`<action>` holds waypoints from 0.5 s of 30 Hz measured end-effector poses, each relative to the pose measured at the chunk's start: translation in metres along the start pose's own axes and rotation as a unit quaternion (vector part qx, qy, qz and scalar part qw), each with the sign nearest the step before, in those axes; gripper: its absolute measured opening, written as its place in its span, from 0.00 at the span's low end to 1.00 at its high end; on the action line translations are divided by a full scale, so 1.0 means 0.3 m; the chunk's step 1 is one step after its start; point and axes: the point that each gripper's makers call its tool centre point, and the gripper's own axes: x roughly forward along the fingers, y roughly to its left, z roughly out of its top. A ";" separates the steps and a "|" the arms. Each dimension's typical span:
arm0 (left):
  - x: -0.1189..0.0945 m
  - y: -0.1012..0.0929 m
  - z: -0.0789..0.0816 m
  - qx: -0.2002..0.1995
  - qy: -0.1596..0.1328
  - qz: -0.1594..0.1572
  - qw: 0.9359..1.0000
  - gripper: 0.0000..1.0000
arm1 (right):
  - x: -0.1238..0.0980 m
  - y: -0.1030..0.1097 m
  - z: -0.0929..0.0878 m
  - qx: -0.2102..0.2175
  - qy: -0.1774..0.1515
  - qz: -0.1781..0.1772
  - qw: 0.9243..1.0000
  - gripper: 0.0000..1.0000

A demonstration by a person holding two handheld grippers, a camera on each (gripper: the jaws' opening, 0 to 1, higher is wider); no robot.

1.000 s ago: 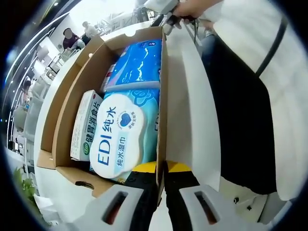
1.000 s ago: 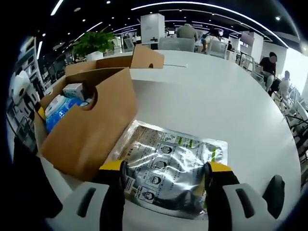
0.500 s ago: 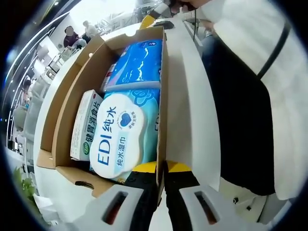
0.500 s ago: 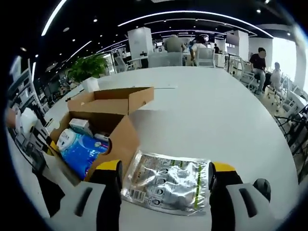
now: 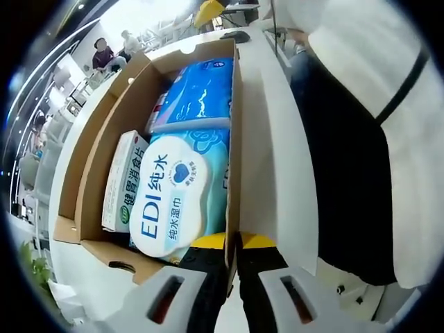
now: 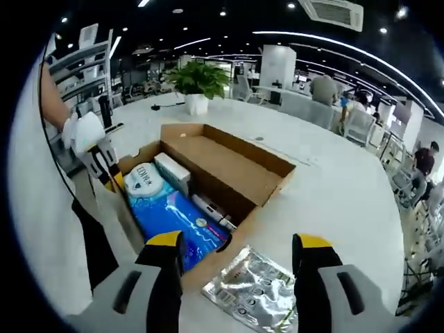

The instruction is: Operate the shoe box by opening the lid, removing the specified soft item, and placing it in the target area until the item is outside and the box remains undamaged.

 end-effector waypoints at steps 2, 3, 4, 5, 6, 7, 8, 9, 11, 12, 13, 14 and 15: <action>-0.001 0.000 0.001 0.000 0.000 0.001 1.000 0.04 | 0.005 0.033 0.000 -0.025 0.016 0.026 0.999 0.62; 0.001 0.000 -0.002 0.000 0.000 0.001 1.000 0.04 | 0.001 0.042 0.005 -0.029 0.021 0.031 0.999 0.60; 0.003 0.001 -0.004 0.001 -0.001 0.002 1.000 0.04 | -0.004 0.039 0.022 -0.034 0.019 0.025 0.999 0.57; 0.004 0.001 -0.005 0.001 -0.001 0.002 1.000 0.04 | -0.009 0.043 0.034 -0.036 0.018 0.028 0.999 0.55; 0.004 0.001 -0.006 0.000 -0.001 0.003 1.000 0.04 | -0.012 0.052 0.044 -0.035 0.022 0.038 0.998 0.55; 0.004 0.001 -0.006 0.000 -0.001 0.003 1.000 0.04 | -0.013 0.057 0.044 -0.038 0.030 0.044 0.998 0.55; 0.005 0.002 -0.006 0.000 -0.001 0.004 1.000 0.04 | -0.012 0.055 0.040 -0.047 0.041 0.045 0.997 0.55; 0.005 0.002 -0.007 0.001 -0.001 0.005 1.000 0.04 | -0.009 0.058 0.041 -0.064 0.052 0.048 0.995 0.55; 0.006 0.002 -0.007 0.002 -0.003 0.007 1.000 0.04 | 0.000 0.082 0.037 -0.085 0.068 0.070 0.992 0.55; 0.006 0.001 -0.008 0.006 -0.003 0.008 1.000 0.04 | 0.020 0.092 0.031 -0.082 0.072 0.078 0.991 0.55; 0.008 0.001 -0.010 0.013 -0.002 0.008 1.000 0.04 | 0.032 0.111 0.014 -0.072 0.086 0.096 0.989 0.57; 0.009 0.001 -0.011 0.010 -0.002 0.008 1.000 0.04 | 0.040 0.132 -0.016 -0.055 0.115 0.115 0.985 0.58; 0.009 0.001 -0.011 0.009 -0.002 0.008 1.000 0.04 | 0.051 0.140 -0.017 -0.058 0.115 0.123 0.984 0.59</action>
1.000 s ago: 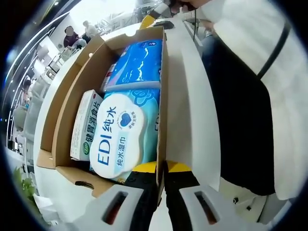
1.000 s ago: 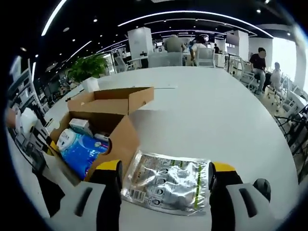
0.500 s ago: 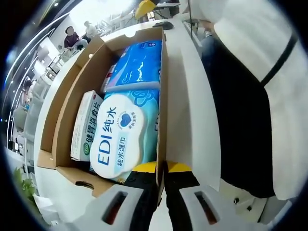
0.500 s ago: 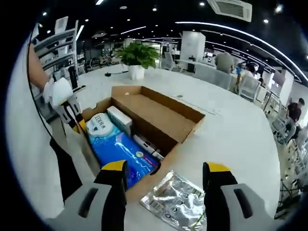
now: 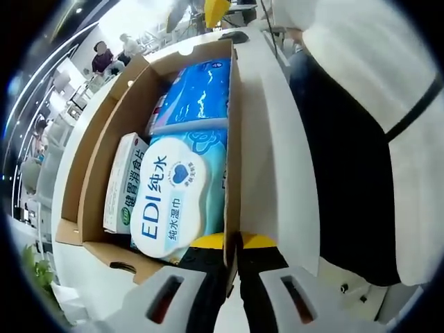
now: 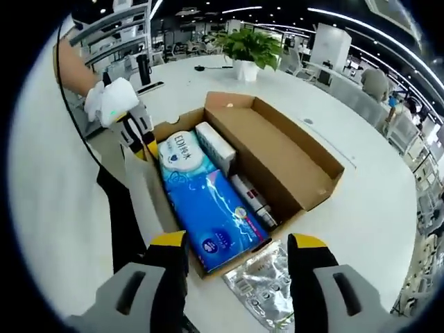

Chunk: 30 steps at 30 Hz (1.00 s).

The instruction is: Operate the shoe box by opening the lid, removing the specified soft item, and placing it in the target area until the item is outside and the box remains undamaged.

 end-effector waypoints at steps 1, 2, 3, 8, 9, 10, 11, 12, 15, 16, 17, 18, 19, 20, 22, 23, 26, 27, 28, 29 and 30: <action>0.000 0.000 0.000 0.000 0.000 0.000 1.000 0.04 | 0.009 -0.005 0.014 -0.006 -0.007 -0.001 1.000 0.59; 0.001 0.001 -0.001 0.000 0.000 -0.001 1.000 0.04 | 0.013 0.000 0.032 -0.004 -0.014 0.001 1.000 0.59; 0.001 0.001 -0.001 0.000 -0.001 0.000 1.000 0.04 | 0.014 0.009 0.042 -0.005 -0.016 0.008 1.000 0.59; 0.002 0.001 -0.001 0.002 -0.002 0.000 1.000 0.04 | 0.030 0.027 0.073 -0.037 -0.011 0.020 0.999 0.62; 0.002 0.001 -0.002 0.003 -0.002 -0.001 1.000 0.04 | 0.036 0.027 0.069 -0.045 -0.002 0.020 0.999 0.62; 0.003 0.001 -0.002 0.003 -0.002 -0.001 1.000 0.04 | 0.040 0.031 0.071 -0.046 0.002 0.023 0.999 0.63; 0.003 0.001 -0.003 0.004 -0.003 -0.001 1.000 0.04 | 0.047 0.039 0.074 -0.047 0.003 0.029 0.998 0.63; 0.003 0.001 -0.003 0.004 -0.003 -0.001 1.000 0.04 | 0.055 0.043 0.076 -0.045 0.005 0.033 0.998 0.64; 0.004 0.001 -0.003 0.006 -0.003 0.000 1.000 0.04 | 0.077 0.045 0.063 -0.054 0.025 0.039 0.997 0.63; 0.003 0.001 -0.002 0.005 -0.003 -0.001 1.000 0.04 | 0.080 0.044 0.062 -0.053 0.027 0.039 0.997 0.62; 0.002 0.000 -0.001 0.005 -0.003 -0.001 1.000 0.04 | 0.082 0.054 0.047 -0.032 0.049 0.046 0.997 0.60; 0.002 0.000 -0.001 0.005 -0.003 -0.001 1.000 0.04 | 0.085 0.051 0.027 -0.004 0.073 0.046 0.996 0.60; 0.002 0.000 -0.001 0.006 -0.003 -0.001 1.000 0.04 | 0.092 0.043 0.016 0.017 0.088 0.043 0.995 0.61; 0.001 0.000 0.001 0.005 -0.003 -0.002 1.000 0.04 | 0.099 0.039 0.027 0.005 0.080 0.044 0.996 0.63; 0.000 0.000 0.002 0.003 -0.003 -0.002 1.000 0.04 | 0.112 0.041 0.044 -0.013 0.071 0.049 0.996 0.64; 0.000 0.000 0.003 0.004 -0.003 -0.002 1.000 0.04 | 0.116 0.045 0.048 -0.021 0.074 0.053 0.996 0.65; -0.001 0.001 0.003 0.000 -0.002 -0.003 1.000 0.04 | 0.136 0.051 0.056 -0.058 0.079 0.062 0.993 0.69; 0.000 0.001 0.002 0.000 -0.001 -0.004 1.000 0.04 | 0.146 0.056 0.054 -0.064 0.083 0.067 0.992 0.70; 0.000 0.000 0.002 -0.001 -0.001 -0.006 1.000 0.04 | 0.161 0.056 0.046 -0.063 0.086 0.070 0.992 0.70; 0.000 0.000 0.002 0.000 0.000 -0.006 1.000 0.04 | 0.170 0.058 0.040 -0.059 0.090 0.074 0.991 0.70; -0.002 -0.002 0.004 0.007 -0.003 -0.008 1.000 0.04 | 0.177 0.068 0.043 -0.055 0.093 0.078 0.991 0.70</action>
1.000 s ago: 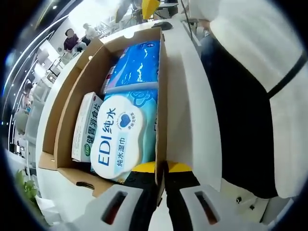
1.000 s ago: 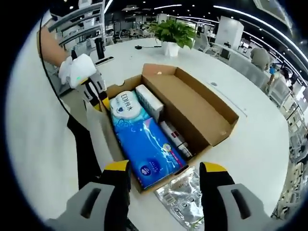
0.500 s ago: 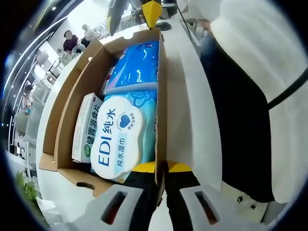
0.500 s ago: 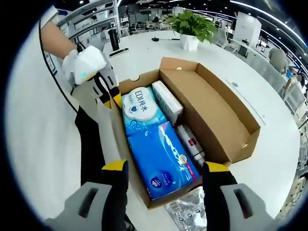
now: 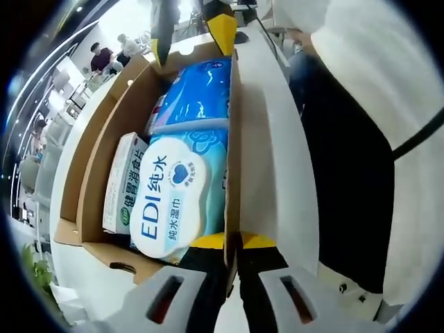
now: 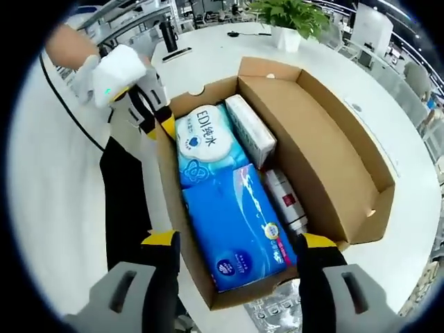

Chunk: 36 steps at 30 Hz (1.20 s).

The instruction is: Operate the shoe box by opening the lid, removing the specified soft item, and placing it in the target area until the item is outside and the box remains undamaged.

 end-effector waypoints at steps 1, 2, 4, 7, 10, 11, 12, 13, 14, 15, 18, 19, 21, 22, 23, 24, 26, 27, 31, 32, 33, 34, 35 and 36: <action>-0.002 0.000 0.000 0.000 -0.003 0.001 1.000 0.04 | 0.003 0.001 0.006 0.005 -0.003 -0.002 1.000 0.69; -0.002 0.000 0.002 0.000 -0.004 0.001 1.000 0.04 | 0.007 -0.005 0.011 0.011 -0.008 -0.008 1.000 0.68; -0.001 0.000 0.001 -0.001 -0.003 0.003 1.000 0.04 | 0.018 -0.016 0.008 0.024 -0.008 -0.007 1.000 0.66; 0.002 0.000 -0.001 -0.003 -0.003 0.003 1.000 0.04 | 0.025 0.001 -0.026 0.026 0.025 0.010 0.999 0.66; -0.001 0.001 0.001 -0.002 -0.004 0.005 1.000 0.04 | 0.050 -0.016 -0.036 0.001 0.035 0.004 0.999 0.64; 0.000 0.001 0.001 -0.002 -0.004 0.005 1.000 0.04 | 0.053 -0.017 -0.037 -0.001 0.039 0.005 0.999 0.64; 0.000 0.001 0.001 -0.002 -0.003 0.005 1.000 0.04 | 0.062 -0.026 -0.039 -0.008 0.043 0.007 0.999 0.65; -0.001 0.001 0.003 -0.003 -0.003 0.005 1.000 0.04 | 0.068 -0.033 -0.042 -0.014 0.049 0.008 0.999 0.66; -0.002 0.001 0.004 -0.003 -0.003 0.005 1.000 0.04 | 0.069 -0.034 -0.043 -0.015 0.051 0.008 0.999 0.67; -0.002 0.001 0.004 -0.004 -0.003 0.005 1.000 0.04 | 0.081 -0.036 -0.045 -0.020 0.057 0.011 0.998 0.68; -0.002 0.001 0.004 -0.005 -0.002 0.004 1.000 0.04 | 0.094 -0.033 -0.049 -0.041 0.073 0.018 0.996 0.68; -0.002 0.001 0.004 -0.005 -0.002 0.004 1.000 0.04 | 0.100 -0.030 -0.050 -0.050 0.077 0.022 0.996 0.68; -0.003 0.001 0.005 -0.005 -0.001 0.005 1.000 0.04 | 0.105 -0.030 -0.049 -0.055 0.083 0.025 0.995 0.68; -0.003 0.001 0.005 -0.005 -0.001 0.006 1.000 0.04 | 0.107 -0.029 -0.051 -0.055 0.087 0.029 0.994 0.69; -0.003 0.000 0.005 -0.004 -0.001 0.006 1.000 0.04 | 0.107 -0.026 -0.050 -0.058 0.089 0.032 0.994 0.68; -0.004 0.000 0.006 -0.004 -0.001 0.006 1.000 0.04 | 0.116 -0.027 -0.047 -0.067 0.089 0.035 0.993 0.69; -0.006 0.000 0.007 -0.005 -0.001 0.005 1.000 0.04 | 0.128 -0.027 -0.049 -0.068 0.091 0.037 0.993 0.70; -0.006 0.000 0.007 -0.005 -0.001 0.005 1.000 0.04 | 0.133 -0.026 -0.051 -0.069 0.093 0.040 0.993 0.69; -0.004 0.000 0.005 -0.006 0.001 0.005 1.000 0.04 | 0.141 -0.019 -0.057 -0.069 0.099 0.051 0.991 0.68; -0.005 -0.001 0.006 -0.006 0.001 0.005 1.000 0.04 | 0.142 -0.019 -0.058 -0.069 0.100 0.053 0.991 0.68; -0.004 -0.001 0.005 -0.005 0.000 0.004 1.000 0.04 | 0.141 -0.014 -0.056 -0.070 0.102 0.055 0.991 0.68; -0.004 -0.001 0.004 -0.005 0.000 0.004 1.000 0.04 | 0.142 -0.013 -0.056 -0.070 0.102 0.055 0.991 0.68; -0.004 -0.001 0.005 -0.004 0.000 0.004 1.000 0.04 | 0.143 -0.014 -0.060 -0.071 0.102 0.057 0.991 0.68; -0.005 -0.001 0.005 -0.004 0.000 0.004 1.000 0.04 | 0.140 -0.013 -0.059 -0.072 0.103 0.059 0.990 0.67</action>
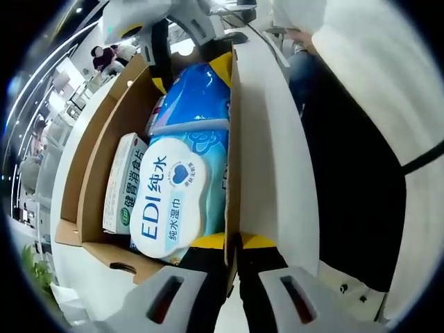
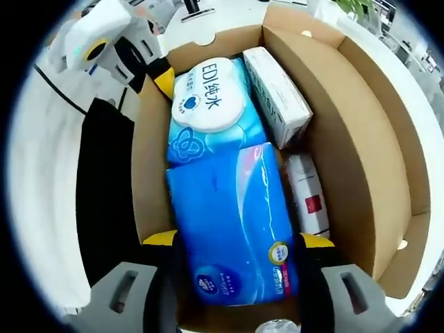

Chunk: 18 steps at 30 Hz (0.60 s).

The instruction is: Operate the shoe box by opening the lid, removing the specified soft item, and placing it in the target area until the item is outside and the box remains undamaged.

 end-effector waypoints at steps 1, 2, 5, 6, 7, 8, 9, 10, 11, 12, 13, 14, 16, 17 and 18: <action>0.000 0.000 0.000 -0.001 0.000 0.000 1.000 0.04 | -0.004 0.001 0.002 -0.006 0.000 0.003 1.000 0.67; 0.000 0.000 -0.001 -0.001 0.000 0.000 1.000 0.04 | -0.004 0.000 0.003 -0.009 -0.001 0.004 1.000 0.66; 0.000 -0.001 -0.001 0.003 -0.001 -0.003 1.000 0.03 | -0.005 -0.003 0.004 -0.014 -0.004 0.010 1.000 0.66; -0.001 -0.001 0.000 0.003 -0.001 -0.003 1.000 0.03 | -0.002 -0.006 0.009 -0.018 -0.004 0.009 1.000 0.66; -0.001 -0.001 0.000 0.003 -0.001 -0.004 1.000 0.03 | -0.001 -0.008 0.010 -0.018 -0.004 0.009 1.000 0.66; 0.000 -0.001 -0.001 0.002 -0.001 -0.004 1.000 0.03 | -0.001 -0.017 0.015 -0.010 -0.007 0.008 1.000 0.66; 0.000 -0.001 -0.002 0.002 0.000 -0.004 1.000 0.03 | 0.000 -0.024 0.019 0.008 -0.012 0.005 1.000 0.66; 0.000 -0.001 -0.002 0.004 0.000 -0.004 1.000 0.03 | -0.001 -0.033 0.021 0.011 -0.010 0.008 1.000 0.65; 0.000 -0.002 -0.002 0.005 -0.001 -0.004 1.000 0.03 | 0.001 -0.036 0.024 0.008 -0.010 0.008 1.000 0.65; 0.000 -0.002 -0.002 0.005 0.000 -0.004 1.000 0.03 | 0.004 -0.032 0.023 0.003 -0.007 0.009 1.000 0.65; 0.001 -0.002 -0.002 0.006 0.000 -0.004 1.000 0.03 | 0.006 -0.032 0.025 0.004 -0.006 0.010 1.000 0.65; 0.002 -0.002 -0.003 0.007 0.000 -0.004 1.000 0.03 | 0.006 -0.034 0.028 0.006 -0.004 0.011 1.000 0.64; 0.002 -0.003 -0.003 0.010 0.001 -0.006 1.000 0.03 | 0.003 -0.025 0.025 0.014 0.008 0.014 1.000 0.63; 0.002 -0.003 -0.002 0.012 0.000 -0.006 1.000 0.03 | 0.006 -0.023 0.023 0.010 0.016 0.012 1.000 0.63; 0.003 -0.003 -0.002 0.014 0.001 -0.007 1.000 0.03 | 0.007 -0.023 0.022 0.008 0.018 0.012 1.000 0.63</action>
